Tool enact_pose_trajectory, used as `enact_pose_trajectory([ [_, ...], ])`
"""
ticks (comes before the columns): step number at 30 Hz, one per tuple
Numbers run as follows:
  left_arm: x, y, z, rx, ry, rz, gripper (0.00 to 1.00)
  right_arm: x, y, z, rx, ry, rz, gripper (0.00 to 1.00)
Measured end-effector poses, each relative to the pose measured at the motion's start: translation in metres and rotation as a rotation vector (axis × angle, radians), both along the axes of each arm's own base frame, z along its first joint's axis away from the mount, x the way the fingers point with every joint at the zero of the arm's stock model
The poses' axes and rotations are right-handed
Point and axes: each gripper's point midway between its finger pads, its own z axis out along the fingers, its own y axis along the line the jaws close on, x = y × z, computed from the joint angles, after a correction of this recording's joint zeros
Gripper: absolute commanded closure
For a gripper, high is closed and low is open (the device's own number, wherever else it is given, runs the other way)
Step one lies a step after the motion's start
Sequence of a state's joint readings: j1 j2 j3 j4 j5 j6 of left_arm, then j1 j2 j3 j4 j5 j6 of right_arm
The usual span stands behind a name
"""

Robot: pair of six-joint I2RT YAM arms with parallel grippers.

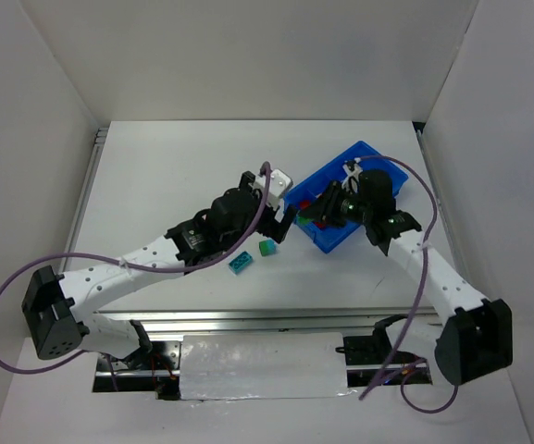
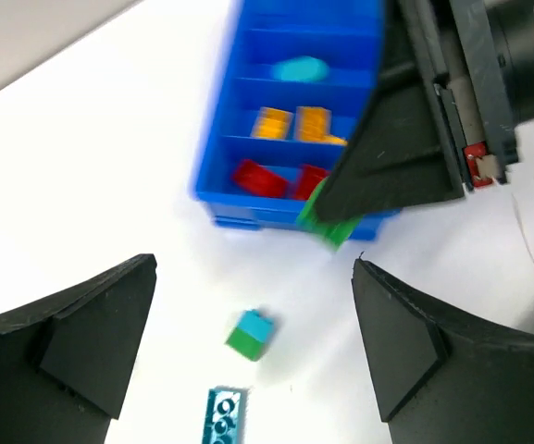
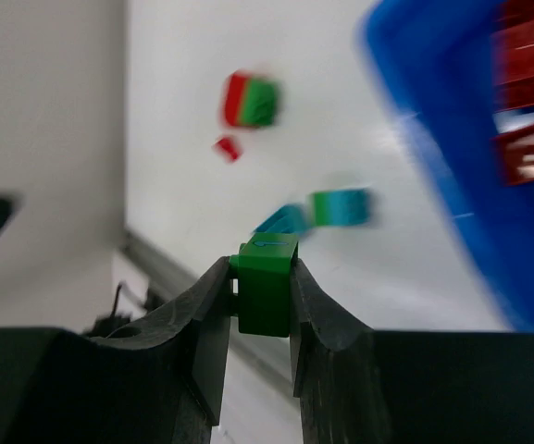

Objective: Sort the legos into containers by color

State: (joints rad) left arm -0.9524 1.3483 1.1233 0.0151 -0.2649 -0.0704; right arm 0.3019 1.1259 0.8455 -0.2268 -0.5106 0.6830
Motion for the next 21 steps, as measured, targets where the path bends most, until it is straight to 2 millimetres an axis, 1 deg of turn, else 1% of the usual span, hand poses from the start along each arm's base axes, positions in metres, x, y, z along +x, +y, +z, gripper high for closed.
enact_pose_trajectory([
  [3,0.009,0.023,0.015,-0.054,0.032,0.163,0.0,0.049,-0.043,-0.027,-0.07,0.079,-0.205,1.0],
  [5,0.008,0.041,0.02,-0.081,0.06,0.238,0.0,0.083,-0.078,-0.037,-0.106,0.115,-0.35,1.0],
  [8,-0.001,0.062,0.023,-0.107,0.107,0.301,0.01,0.133,-0.132,-0.042,-0.156,0.148,-0.551,1.0],
  [11,-0.012,0.078,0.019,-0.118,0.15,0.336,0.01,0.177,-0.18,-0.037,-0.204,0.147,-0.709,0.99],
  [14,-0.023,0.094,0.005,-0.102,0.183,0.35,0.0,0.209,-0.207,-0.034,-0.233,0.149,-0.785,0.98],
  [16,-0.03,0.104,-0.006,-0.083,0.205,0.358,0.01,0.226,-0.219,-0.037,-0.257,0.16,-0.818,0.95],
  [17,-0.033,0.107,-0.011,-0.083,0.219,0.362,0.0,0.235,-0.225,-0.039,-0.266,0.164,-0.833,0.89],
  [18,-0.035,0.11,-0.015,-0.076,0.227,0.365,0.0,0.241,-0.229,-0.042,-0.272,0.167,-0.84,0.86],
  [19,-0.036,0.112,-0.018,-0.07,0.233,0.366,0.01,0.245,-0.232,-0.049,-0.281,0.187,-0.841,0.76],
  [21,-0.038,0.114,-0.023,-0.058,0.242,0.369,0.01,0.252,-0.238,-0.062,-0.296,0.221,-0.842,0.67],
])
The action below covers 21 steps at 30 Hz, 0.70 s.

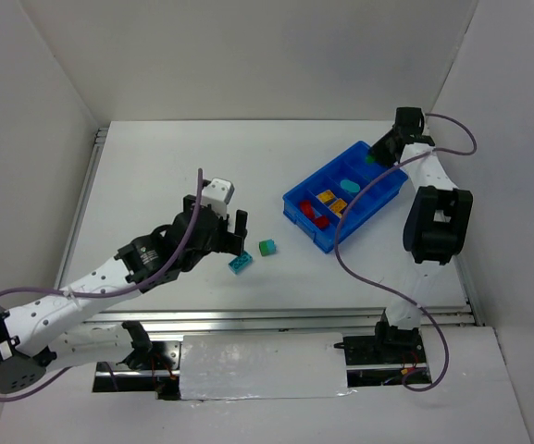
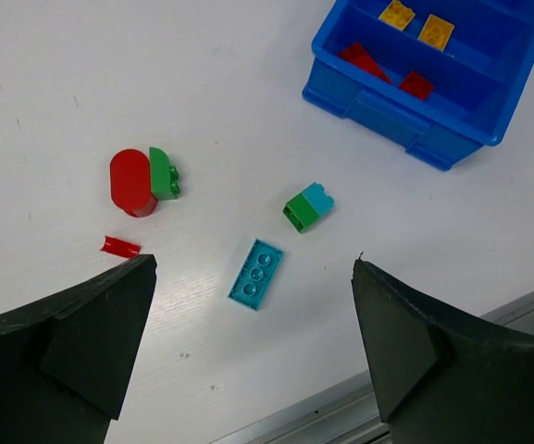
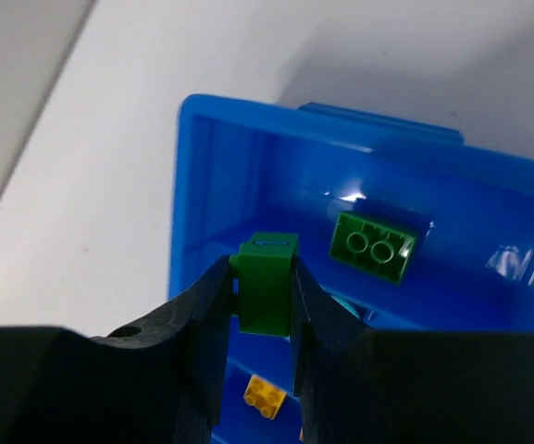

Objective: Sort the legos into containers by color

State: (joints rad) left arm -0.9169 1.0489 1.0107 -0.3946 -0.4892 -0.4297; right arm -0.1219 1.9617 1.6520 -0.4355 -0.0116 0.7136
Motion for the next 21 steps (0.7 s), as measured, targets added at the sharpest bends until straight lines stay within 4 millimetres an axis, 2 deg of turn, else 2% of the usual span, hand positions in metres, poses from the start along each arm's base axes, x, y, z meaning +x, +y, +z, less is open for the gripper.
enact_pose_trajectory([
  [2,-0.001,0.002,-0.004,0.013,0.009,0.004,0.01,0.005,-0.006,-0.013,0.0,0.037,-0.006,0.52],
  [6,-0.001,0.002,-0.011,0.025,0.03,0.011,0.01,0.006,-0.013,-0.029,-0.003,0.091,-0.008,0.33],
  [8,0.001,0.0,-0.017,0.036,0.044,0.012,0.0,0.007,-0.013,-0.029,-0.001,0.093,-0.004,0.13],
  [10,0.002,-0.003,-0.024,0.051,0.06,0.01,0.01,0.007,-0.013,-0.026,-0.004,0.091,0.005,0.08],
  [12,0.003,-0.006,-0.032,0.067,0.078,0.01,0.0,0.006,-0.011,-0.021,-0.006,0.083,0.016,0.08],
  [15,0.006,-0.006,-0.042,0.075,0.106,0.039,0.01,-0.007,-0.001,-0.008,-0.024,0.069,0.051,0.08],
  [17,0.008,-0.001,-0.043,0.062,0.124,0.106,0.01,-0.027,0.019,0.006,-0.044,0.053,0.103,0.08],
  [18,0.009,0.004,-0.04,0.048,0.127,0.151,0.01,-0.04,0.037,0.017,-0.058,0.038,0.146,0.08],
  [19,0.011,0.01,-0.037,0.036,0.13,0.197,0.01,-0.051,0.056,0.028,-0.068,0.017,0.192,0.08],
  [21,0.018,0.028,-0.028,-0.001,0.137,0.308,0.0,-0.079,0.109,0.053,-0.099,-0.048,0.315,0.08],
])
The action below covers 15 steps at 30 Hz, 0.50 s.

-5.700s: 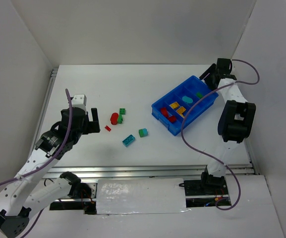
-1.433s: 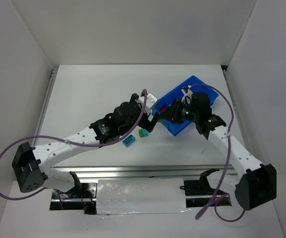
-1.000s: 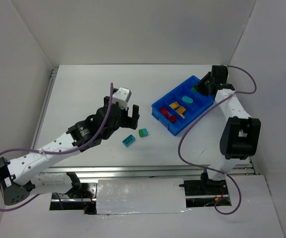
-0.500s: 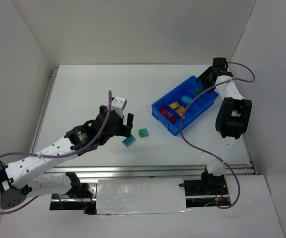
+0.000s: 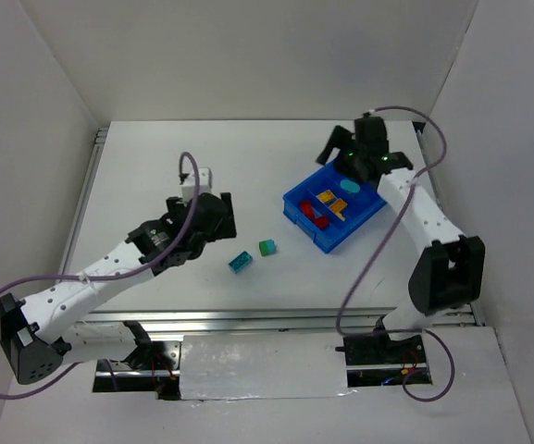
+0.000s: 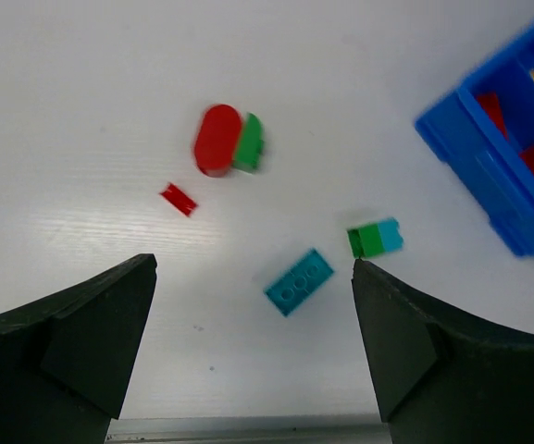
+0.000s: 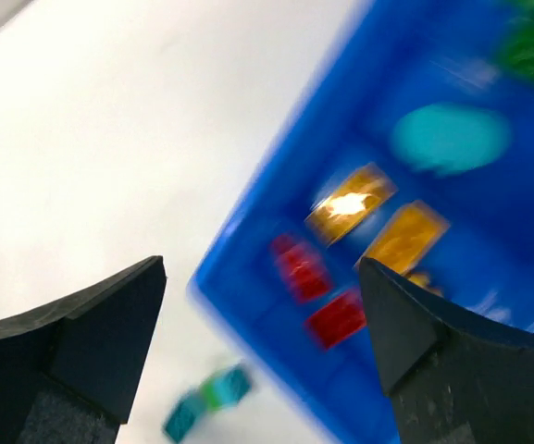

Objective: Sort the legos into containers by color

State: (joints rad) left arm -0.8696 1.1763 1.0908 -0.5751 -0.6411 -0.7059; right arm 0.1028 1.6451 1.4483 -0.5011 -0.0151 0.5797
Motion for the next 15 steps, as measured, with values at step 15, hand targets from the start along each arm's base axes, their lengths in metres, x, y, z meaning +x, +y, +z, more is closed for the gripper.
enact_pose_trajectory([
  [15,-0.008,0.114,0.034,-0.126,-0.022,0.277,0.01,-0.171,0.214,-0.075,-0.188,0.082,0.629,0.04],
])
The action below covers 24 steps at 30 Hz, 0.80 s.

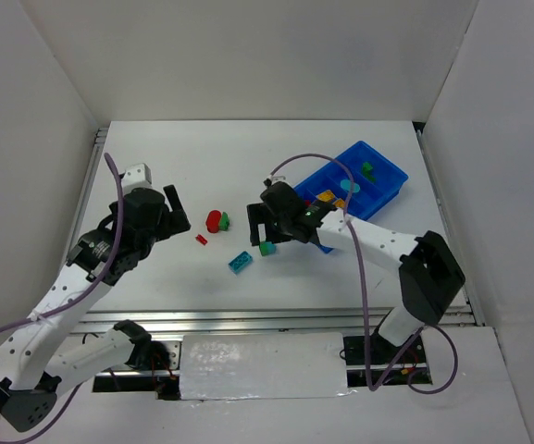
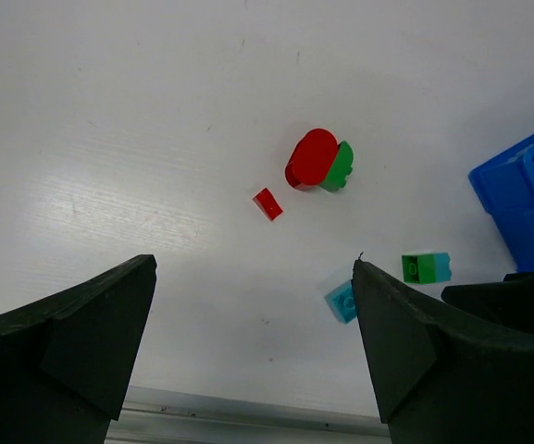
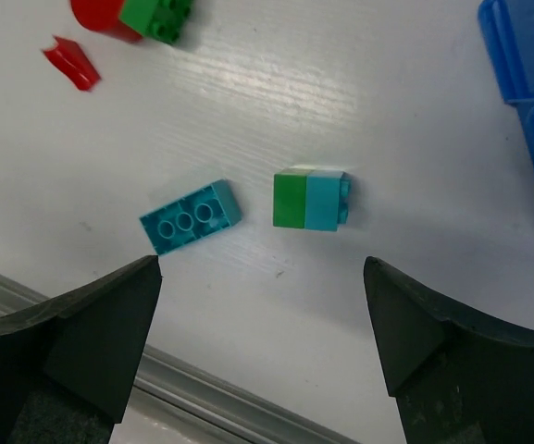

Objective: Sort the legos into containers by color

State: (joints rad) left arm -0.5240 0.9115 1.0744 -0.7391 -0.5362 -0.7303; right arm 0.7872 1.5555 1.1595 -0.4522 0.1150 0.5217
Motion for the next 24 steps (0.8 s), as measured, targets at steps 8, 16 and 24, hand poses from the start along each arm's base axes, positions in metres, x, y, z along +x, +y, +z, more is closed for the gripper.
enact_pose_trajectory([
  [8,-0.015,0.006,-0.031,0.077,0.064,-0.067,0.0,-0.008,0.001,-0.061,-0.162,0.072,0.014,0.06],
  [16,-0.018,-0.003,-0.053,0.103,0.125,-0.146,0.02,0.002,-0.001,-0.081,-0.23,0.069,0.011,0.28],
  [24,-0.018,-0.01,-0.052,0.093,0.121,-0.19,0.02,0.003,0.002,-0.103,-0.268,0.082,0.061,0.42],
])
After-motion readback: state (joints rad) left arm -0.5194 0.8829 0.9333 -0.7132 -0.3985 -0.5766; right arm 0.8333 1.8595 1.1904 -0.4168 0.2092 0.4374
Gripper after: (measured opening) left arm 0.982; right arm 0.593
